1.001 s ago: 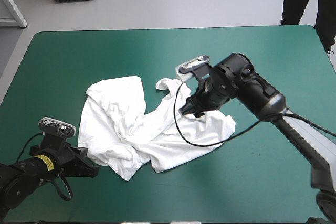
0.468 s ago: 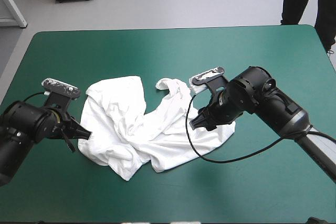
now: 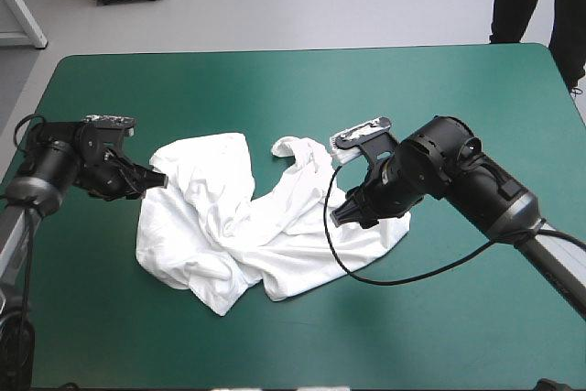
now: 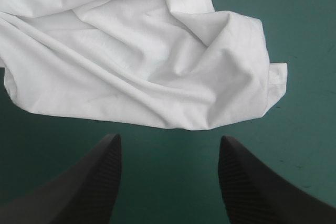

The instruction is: Fold the cloth

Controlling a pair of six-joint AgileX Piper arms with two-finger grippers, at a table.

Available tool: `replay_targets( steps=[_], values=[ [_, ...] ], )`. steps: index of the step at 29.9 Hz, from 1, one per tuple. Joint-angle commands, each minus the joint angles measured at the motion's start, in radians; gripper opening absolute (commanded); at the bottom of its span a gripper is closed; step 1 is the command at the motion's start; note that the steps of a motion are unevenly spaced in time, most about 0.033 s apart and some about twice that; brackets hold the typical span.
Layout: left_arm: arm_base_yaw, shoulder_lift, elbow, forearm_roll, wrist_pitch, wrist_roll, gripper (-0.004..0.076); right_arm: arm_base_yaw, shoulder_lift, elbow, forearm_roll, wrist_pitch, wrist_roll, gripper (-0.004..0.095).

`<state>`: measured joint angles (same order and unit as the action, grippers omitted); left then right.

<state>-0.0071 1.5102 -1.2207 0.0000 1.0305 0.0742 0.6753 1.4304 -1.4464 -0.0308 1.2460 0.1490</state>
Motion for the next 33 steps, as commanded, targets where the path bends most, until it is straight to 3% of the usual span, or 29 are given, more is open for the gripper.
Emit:
replay_targets(
  steps=[1, 9, 24, 27, 30, 33],
  values=[
    [0.000, 0.057, -0.056, -0.020, -0.040, -0.001, 0.0317, -0.005, -0.036, -0.021, 0.012, 0.003, -0.001, 0.0510],
    [0.000, 0.200, -0.148, -0.016, -0.058, -0.023, 0.0317, -0.005, -0.036, -0.021, 0.041, 0.003, -0.001, 0.0490],
    [0.020, 0.310, -0.161, -0.032, -0.051, -0.043, 0.0316, -0.005, -0.036, -0.021, 0.037, 0.003, -0.001, 0.0484],
    [0.020, 0.326, -0.161, -0.051, -0.055, -0.044, 0.0235, -0.012, -0.036, -0.021, 0.031, 0.003, 0.004, 0.0484],
    [0.020, 0.333, -0.161, -0.061, -0.057, -0.044, 0.0007, -0.057, -0.034, -0.020, 0.031, 0.003, 0.011, 0.0485],
    [0.020, 0.333, -0.161, -0.059, -0.063, -0.042, -0.0021, -0.132, -0.034, 0.002, 0.031, 0.003, -0.004, 0.0485]
  ],
)
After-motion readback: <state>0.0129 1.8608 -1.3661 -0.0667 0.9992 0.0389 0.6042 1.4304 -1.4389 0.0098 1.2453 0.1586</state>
